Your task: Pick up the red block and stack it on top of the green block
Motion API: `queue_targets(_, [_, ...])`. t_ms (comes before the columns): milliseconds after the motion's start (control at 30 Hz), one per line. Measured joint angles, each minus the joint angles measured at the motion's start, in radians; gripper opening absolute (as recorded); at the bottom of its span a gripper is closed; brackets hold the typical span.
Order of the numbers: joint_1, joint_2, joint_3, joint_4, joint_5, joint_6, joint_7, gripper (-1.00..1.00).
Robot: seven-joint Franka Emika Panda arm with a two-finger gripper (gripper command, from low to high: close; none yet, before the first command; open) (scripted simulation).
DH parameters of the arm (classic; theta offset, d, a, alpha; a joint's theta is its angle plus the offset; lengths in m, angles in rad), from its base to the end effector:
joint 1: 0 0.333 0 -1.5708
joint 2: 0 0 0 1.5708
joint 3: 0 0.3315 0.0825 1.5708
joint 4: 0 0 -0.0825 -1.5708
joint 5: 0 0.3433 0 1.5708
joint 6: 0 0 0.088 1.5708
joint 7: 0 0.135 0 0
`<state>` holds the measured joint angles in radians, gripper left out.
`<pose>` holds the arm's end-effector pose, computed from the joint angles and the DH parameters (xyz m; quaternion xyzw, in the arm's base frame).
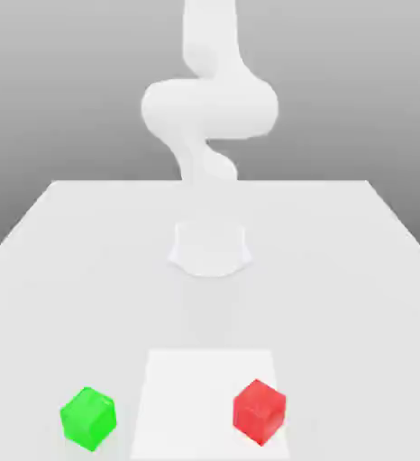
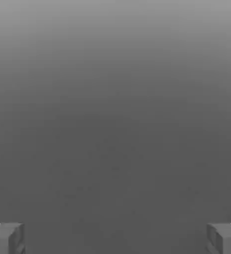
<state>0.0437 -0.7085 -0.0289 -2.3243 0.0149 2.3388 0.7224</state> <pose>0.3490 0.0019 0.6623 -0.8763 0.3269 -0.3237 0.1431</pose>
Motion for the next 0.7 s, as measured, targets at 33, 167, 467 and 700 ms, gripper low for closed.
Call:
queue_targets(33, [0.018,0.039,-0.012,-0.011,0.007,0.017,-0.033,0.0])
queue_targets(167, [0.082,0.188,-0.051,-0.05,0.035,0.079,-0.162,0.0])
queue_targets(467, [0.182,0.516,-0.093,-0.136,0.094,0.217,-0.443,0.0])
queue_targets(700, [0.217,0.765,-0.083,-0.205,0.074,0.328,-0.615,0.0])
